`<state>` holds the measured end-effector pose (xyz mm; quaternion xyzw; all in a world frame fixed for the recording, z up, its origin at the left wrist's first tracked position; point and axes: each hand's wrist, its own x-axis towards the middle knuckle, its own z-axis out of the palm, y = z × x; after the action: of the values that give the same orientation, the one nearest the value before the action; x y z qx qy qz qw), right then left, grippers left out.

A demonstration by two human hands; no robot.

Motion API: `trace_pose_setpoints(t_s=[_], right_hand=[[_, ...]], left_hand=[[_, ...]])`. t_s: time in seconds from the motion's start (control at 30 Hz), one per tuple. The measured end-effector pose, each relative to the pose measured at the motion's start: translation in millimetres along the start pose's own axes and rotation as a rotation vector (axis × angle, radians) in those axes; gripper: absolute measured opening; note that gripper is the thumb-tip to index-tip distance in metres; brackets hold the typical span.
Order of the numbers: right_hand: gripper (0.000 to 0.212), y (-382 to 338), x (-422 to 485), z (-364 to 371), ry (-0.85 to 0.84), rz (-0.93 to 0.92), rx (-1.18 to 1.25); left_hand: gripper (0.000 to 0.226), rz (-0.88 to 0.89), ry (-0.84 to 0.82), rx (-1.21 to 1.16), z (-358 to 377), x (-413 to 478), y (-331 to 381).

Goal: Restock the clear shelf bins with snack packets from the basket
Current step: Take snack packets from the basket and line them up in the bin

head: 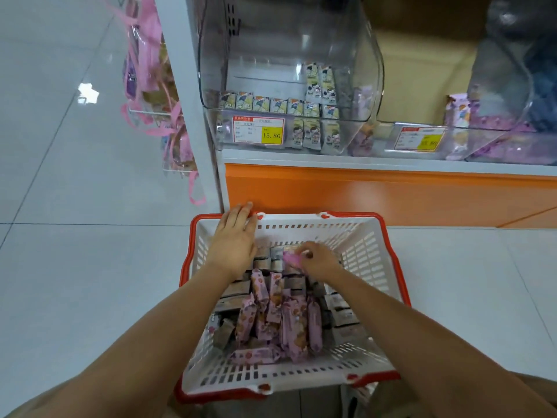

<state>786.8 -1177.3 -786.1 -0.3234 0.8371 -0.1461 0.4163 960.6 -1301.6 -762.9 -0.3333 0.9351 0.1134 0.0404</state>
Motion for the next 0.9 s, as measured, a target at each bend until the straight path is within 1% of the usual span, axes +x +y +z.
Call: trace_pose_setpoints(t_s=[0.07, 0.13, 0.17, 0.23, 0.3, 0.37, 0.47, 0.57, 0.6, 0.67, 0.73, 0.77, 0.83, 0.9], right_hand=[[0.012, -14.1, -5.1, -23.7, 0.012, 0.027, 0.323], [0.017, -28.6, -15.2, -47.2, -0.031, 0.000, 0.663], [0.020, -34.3, -21.1, -57.9, -0.065, -0.028, 0.796], [0.021, -43.6, -33.4, -77.2, -0.131, -0.077, 0.969], [0.020, -48.7, -44.3, -92.8, -0.154, -0.122, 1.056], [0.019, -50.9, -54.6, -105.5, -0.165, -0.154, 1.095], [0.023, -53.2, -71.5, -123.2, -0.161, -0.192, 1.084], [0.022, -53.6, -88.5, -141.3, -0.149, -0.215, 1.083], [0.022, -52.9, -93.5, -147.4, -0.115, -0.237, 1.053], [0.023, -50.4, -102.9, -160.1, 0.038, -0.341, 0.857], [0.020, -45.4, -111.9, -174.4, 0.199, -0.511, 0.628], [0.019, -42.5, -117.3, -181.3, 0.242, -0.596, 0.540], [0.020, -35.0, -127.5, -195.8, 0.293, -0.721, 0.372], [0.023, -26.4, -136.4, -211.3, 0.351, -0.754, 0.261]], left_hand=[[0.057, 0.014, 0.023, -0.061, -9.9, 3.9, 6.3], [0.051, 0.019, 0.031, -0.187, -20.6, 10.4, 15.3], [0.049, -0.004, 0.016, -0.305, -27.2, 13.7, 21.2], [0.047, -0.122, -0.036, -0.697, -43.9, 18.2, 35.2], [0.045, -0.231, -0.076, -1.079, -59.0, 20.8, 48.7], [0.037, -0.269, -0.064, -1.261, -73.4, 22.8, 60.9], [0.015, -0.275, 0.004, -1.429, -92.5, 25.1, 77.7], [0.010, -0.303, 0.047, -1.498, -111.3, 28.6, 96.8], [0.011, -0.320, 0.060, -1.493, -118.0, 30.3, 103.9], [0.013, -0.322, 0.091, -1.445, -127.9, 37.4, 116.8], [0.015, -0.280, 0.137, -1.355, -137.3, 46.2, 131.0], [0.018, -0.266, 0.156, -1.310, -142.4, 51.2, 139.4], [0.031, -0.245, 0.187, -1.217, -153.9, 60.1, 158.0], [0.032, -0.203, 0.216, -1.135, -164.6, 68.9, 178.2]])
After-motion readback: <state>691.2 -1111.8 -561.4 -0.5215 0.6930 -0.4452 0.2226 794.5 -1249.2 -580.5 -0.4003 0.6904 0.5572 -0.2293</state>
